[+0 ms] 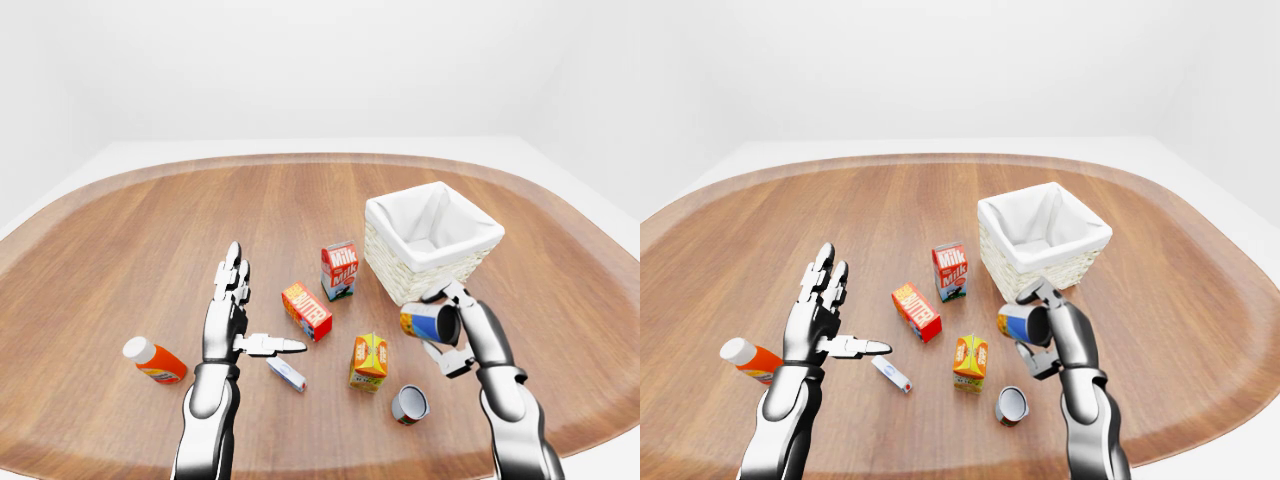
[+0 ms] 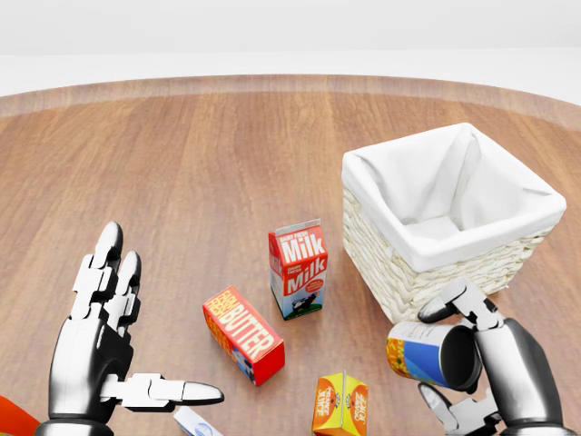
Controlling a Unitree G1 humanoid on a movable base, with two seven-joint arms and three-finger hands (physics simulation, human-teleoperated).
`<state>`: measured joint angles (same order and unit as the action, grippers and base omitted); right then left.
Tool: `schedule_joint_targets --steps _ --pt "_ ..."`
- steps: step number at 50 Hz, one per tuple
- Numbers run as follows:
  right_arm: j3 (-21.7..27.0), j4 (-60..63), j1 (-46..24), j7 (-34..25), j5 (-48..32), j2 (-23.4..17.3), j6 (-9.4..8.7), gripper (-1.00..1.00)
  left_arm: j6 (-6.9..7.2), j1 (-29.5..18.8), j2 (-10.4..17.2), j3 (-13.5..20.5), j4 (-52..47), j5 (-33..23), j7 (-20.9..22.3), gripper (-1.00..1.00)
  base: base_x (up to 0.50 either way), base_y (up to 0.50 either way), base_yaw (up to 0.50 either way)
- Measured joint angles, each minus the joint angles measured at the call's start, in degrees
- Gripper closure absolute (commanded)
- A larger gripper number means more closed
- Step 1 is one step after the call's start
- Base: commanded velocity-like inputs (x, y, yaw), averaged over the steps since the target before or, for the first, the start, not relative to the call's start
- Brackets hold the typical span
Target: Pick up the alphabet soup and the tomato sauce, and put them in the basket.
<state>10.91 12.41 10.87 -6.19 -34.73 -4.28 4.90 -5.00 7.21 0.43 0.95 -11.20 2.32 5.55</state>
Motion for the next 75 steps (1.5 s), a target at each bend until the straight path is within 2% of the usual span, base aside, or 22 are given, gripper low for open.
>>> schedule_joint_targets --steps 5,25,41,75 --pt "-0.55 3.94 -1.10 -1.58 -1.17 0.13 -1.25 1.00 0.00 0.00 0.00 0.00 0.00 0.00 0.00 -1.00 0.00 0.00 0.00" --pt "-3.33 16.20 -7.00 -7.70 -9.17 -0.33 -9.82 1.00 0.00 0.00 0.00 0.00 0.00 0.00 0.01 -1.00 0.00 0.00 0.00" --pt "-4.31 17.60 -14.18 -12.60 -15.20 -2.17 -9.90 1.00 0.00 0.00 0.00 0.00 0.00 0.00 0.01 -1.00 0.00 0.00 0.00" --pt "-0.59 10.41 -28.69 -20.45 -19.81 -11.01 -9.90 1.00 0.00 0.00 0.00 0.00 0.00 0.00 0.00 -1.00 0.00 0.00 0.00"
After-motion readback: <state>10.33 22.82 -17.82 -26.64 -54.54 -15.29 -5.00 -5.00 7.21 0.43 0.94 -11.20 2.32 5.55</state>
